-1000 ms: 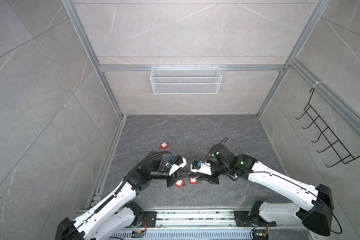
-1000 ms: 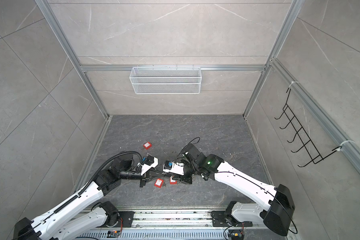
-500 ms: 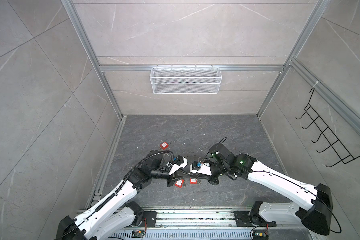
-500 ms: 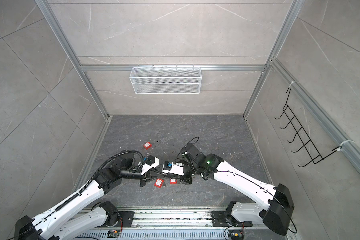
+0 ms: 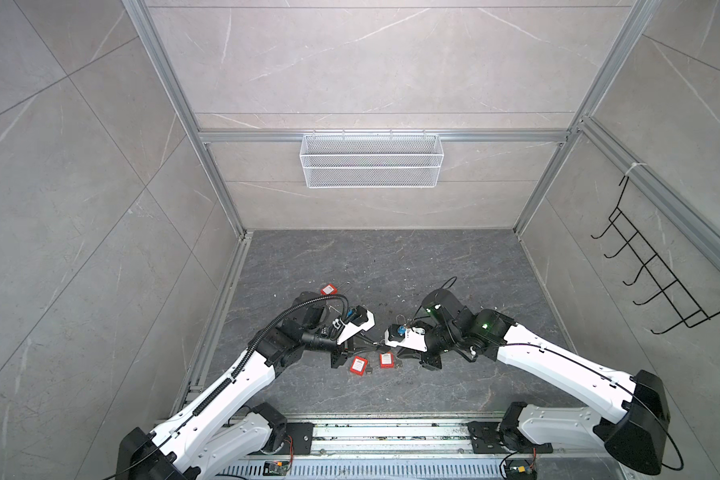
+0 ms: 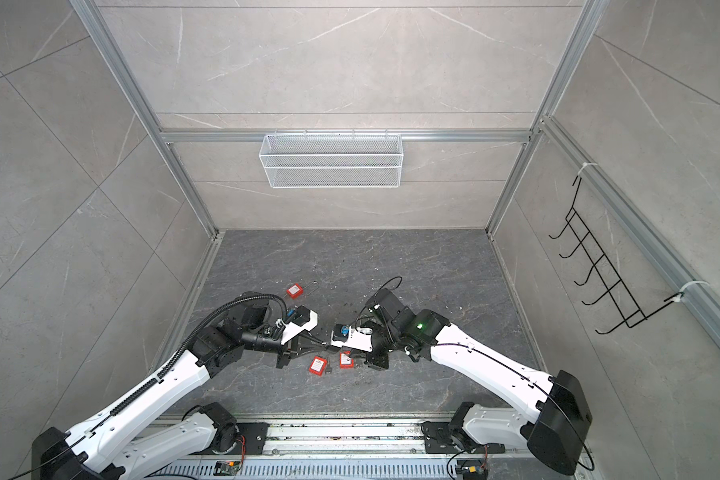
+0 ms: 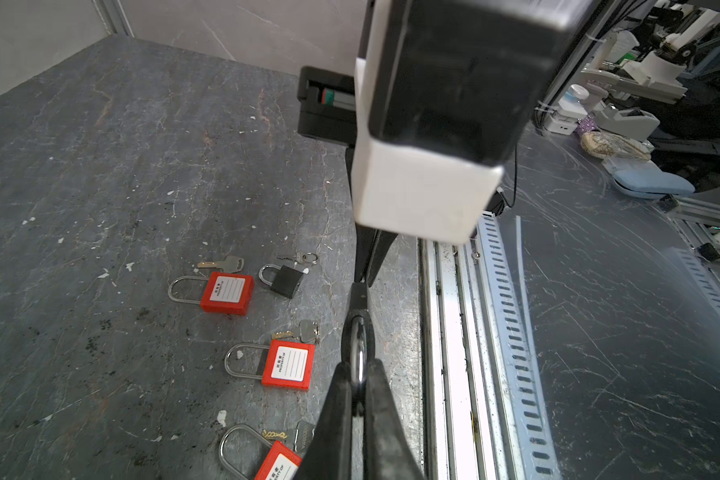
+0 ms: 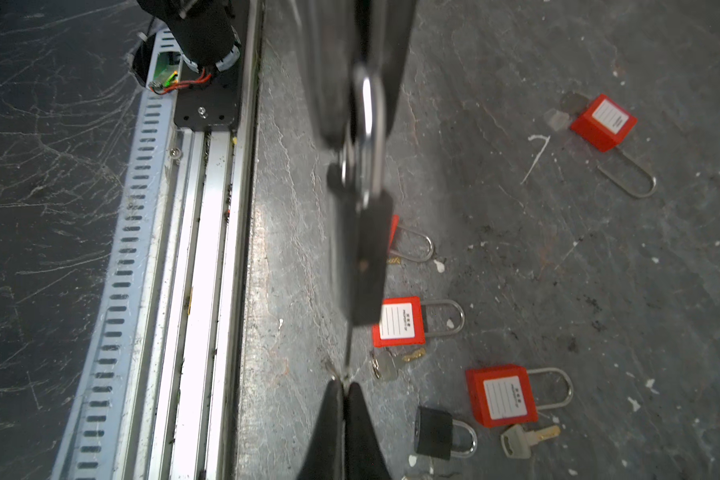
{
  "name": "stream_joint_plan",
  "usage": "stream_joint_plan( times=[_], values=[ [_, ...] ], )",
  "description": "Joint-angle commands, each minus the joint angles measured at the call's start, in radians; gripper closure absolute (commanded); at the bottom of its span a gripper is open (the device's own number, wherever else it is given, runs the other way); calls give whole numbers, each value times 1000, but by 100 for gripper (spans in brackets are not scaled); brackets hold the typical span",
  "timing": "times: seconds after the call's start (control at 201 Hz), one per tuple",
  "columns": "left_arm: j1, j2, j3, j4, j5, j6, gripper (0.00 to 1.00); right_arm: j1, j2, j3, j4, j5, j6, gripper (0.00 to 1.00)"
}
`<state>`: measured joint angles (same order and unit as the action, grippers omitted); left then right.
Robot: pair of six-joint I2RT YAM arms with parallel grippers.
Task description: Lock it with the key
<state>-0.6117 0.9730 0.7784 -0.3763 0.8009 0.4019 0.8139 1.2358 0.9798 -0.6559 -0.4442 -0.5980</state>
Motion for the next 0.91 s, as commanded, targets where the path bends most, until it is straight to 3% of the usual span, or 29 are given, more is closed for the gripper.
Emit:
stream_joint_plan(
  times=[0.0, 0.154, 0.373, 0.612, 0.901],
  values=[
    [21, 26, 58, -13, 66, 64, 100, -29, -12, -41, -13, 4, -8, 100],
    [45, 137, 156, -166, 24, 170, 100, -77, 4, -77, 63, 52, 68, 100],
    [62, 438, 387, -475, -74, 343, 100, -114, 12, -99, 115, 121, 215, 100],
    [62, 766, 605, -614, -164, 428, 100, -122, -17, -150, 170, 264, 385, 100],
    [62, 1038, 816, -760, -257, 476, 100, -122, -11, -182, 172, 272, 481, 100]
  ],
)
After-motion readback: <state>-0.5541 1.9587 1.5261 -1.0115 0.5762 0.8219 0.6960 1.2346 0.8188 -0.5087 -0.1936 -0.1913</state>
